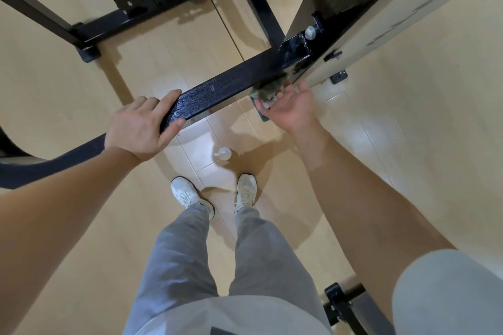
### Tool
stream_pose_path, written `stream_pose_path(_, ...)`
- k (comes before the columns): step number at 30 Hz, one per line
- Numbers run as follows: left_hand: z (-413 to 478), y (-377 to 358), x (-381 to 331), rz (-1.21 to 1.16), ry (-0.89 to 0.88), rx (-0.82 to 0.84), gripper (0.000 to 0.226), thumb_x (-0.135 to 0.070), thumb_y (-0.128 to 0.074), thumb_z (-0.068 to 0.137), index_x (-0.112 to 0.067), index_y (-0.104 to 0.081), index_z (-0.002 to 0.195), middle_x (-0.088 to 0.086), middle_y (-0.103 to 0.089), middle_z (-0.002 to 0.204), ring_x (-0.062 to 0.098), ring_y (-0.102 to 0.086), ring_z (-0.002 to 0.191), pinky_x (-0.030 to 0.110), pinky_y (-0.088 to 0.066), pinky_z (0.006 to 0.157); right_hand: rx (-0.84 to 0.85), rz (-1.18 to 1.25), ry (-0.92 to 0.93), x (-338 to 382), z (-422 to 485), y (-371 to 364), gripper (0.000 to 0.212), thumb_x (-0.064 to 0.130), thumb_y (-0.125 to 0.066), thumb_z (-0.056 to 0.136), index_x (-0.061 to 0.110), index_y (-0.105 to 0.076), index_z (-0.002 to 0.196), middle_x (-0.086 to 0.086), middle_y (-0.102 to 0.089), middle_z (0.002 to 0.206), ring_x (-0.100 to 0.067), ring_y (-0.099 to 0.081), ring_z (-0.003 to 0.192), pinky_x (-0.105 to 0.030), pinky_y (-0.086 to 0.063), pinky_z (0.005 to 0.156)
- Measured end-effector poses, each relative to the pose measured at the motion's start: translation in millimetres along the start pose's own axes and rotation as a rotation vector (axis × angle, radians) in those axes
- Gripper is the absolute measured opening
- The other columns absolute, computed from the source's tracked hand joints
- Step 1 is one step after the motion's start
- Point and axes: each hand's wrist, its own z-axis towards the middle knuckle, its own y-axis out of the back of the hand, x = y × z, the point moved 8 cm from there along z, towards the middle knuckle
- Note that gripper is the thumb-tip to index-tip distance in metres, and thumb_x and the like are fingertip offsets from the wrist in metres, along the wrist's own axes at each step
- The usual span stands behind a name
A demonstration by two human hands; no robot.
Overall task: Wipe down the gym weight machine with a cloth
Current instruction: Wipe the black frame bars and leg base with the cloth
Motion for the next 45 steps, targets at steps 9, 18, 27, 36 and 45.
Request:
stream_pose_path(9, -0.8, -2.9, 3.9, -0.036, -0.004, 0.018, 0.061, -0.061, -0.031, 0.101, -0.025, -0.043, 0.148, 0.009, -0.064, 0.092, 0.034, -0.056, 0.088, 0.045, -0.050, 0.067, 0.028, -0.057, -0.132, -76.3, -21.7, -7.4, 0.058, 0.058, -0.026, 0.103, 0.025, -0.048, 0.145, -0.007, -0.055, 0.142, -0.031, -0.047, 0.134, -0.057, -0.035, 0.106)
stream_pose_path(18, -10.7, 10.9, 21.6, -0.303, 0.021, 0.042, 0.051, -0.041, -0.054, 0.091, -0.018, -0.058, 0.136, 0.006, -0.064, 0.120, 0.031, -0.058, 0.108, 0.041, -0.046, 0.089, 0.035, -0.081, -0.206, -162.4, -38.7, -29.5, 0.055, 0.061, -0.036, 0.101, 0.025, -0.055, 0.138, -0.005, -0.057, 0.142, -0.027, -0.046, 0.136, -0.058, -0.029, 0.116)
stream_pose_path(27, -114.8, 32.1, 119.5, -0.299, 0.237, 0.034, 0.047, -0.039, -0.052, 0.090, -0.020, -0.060, 0.132, 0.001, -0.059, 0.131, 0.031, -0.054, 0.119, 0.046, -0.046, 0.097, -0.032, -0.055, -0.173, -226.5, -58.9, -49.6, 0.053, 0.060, -0.036, 0.101, 0.026, -0.056, 0.136, -0.004, -0.056, 0.142, -0.028, -0.048, 0.135, -0.056, -0.031, 0.116)
stream_pose_path(36, -170.9, 19.0, 172.8, -0.218, 0.218, 0.073, 0.042, -0.038, -0.059, 0.100, -0.024, -0.058, 0.140, 0.005, -0.066, 0.117, 0.032, -0.053, 0.111, 0.045, -0.037, 0.090, -0.082, -0.042, -0.172, -302.9, -71.7, -68.4, 0.053, 0.062, -0.038, 0.100, 0.028, -0.059, 0.133, -0.001, -0.057, 0.138, -0.025, -0.054, 0.126, -0.052, -0.037, 0.112)
stream_pose_path(45, -163.2, 21.4, 175.9, -0.262, 0.132, 0.198, 0.048, -0.041, -0.056, 0.102, -0.027, -0.051, 0.147, 0.002, -0.063, 0.125, 0.030, -0.051, 0.115, 0.042, -0.034, 0.094, -0.126, 0.020, -0.213, -370.0, -76.2, -83.4, 0.058, 0.065, -0.040, 0.097, 0.029, -0.053, 0.141, -0.004, -0.058, 0.138, -0.027, -0.055, 0.125, -0.052, -0.039, 0.110)
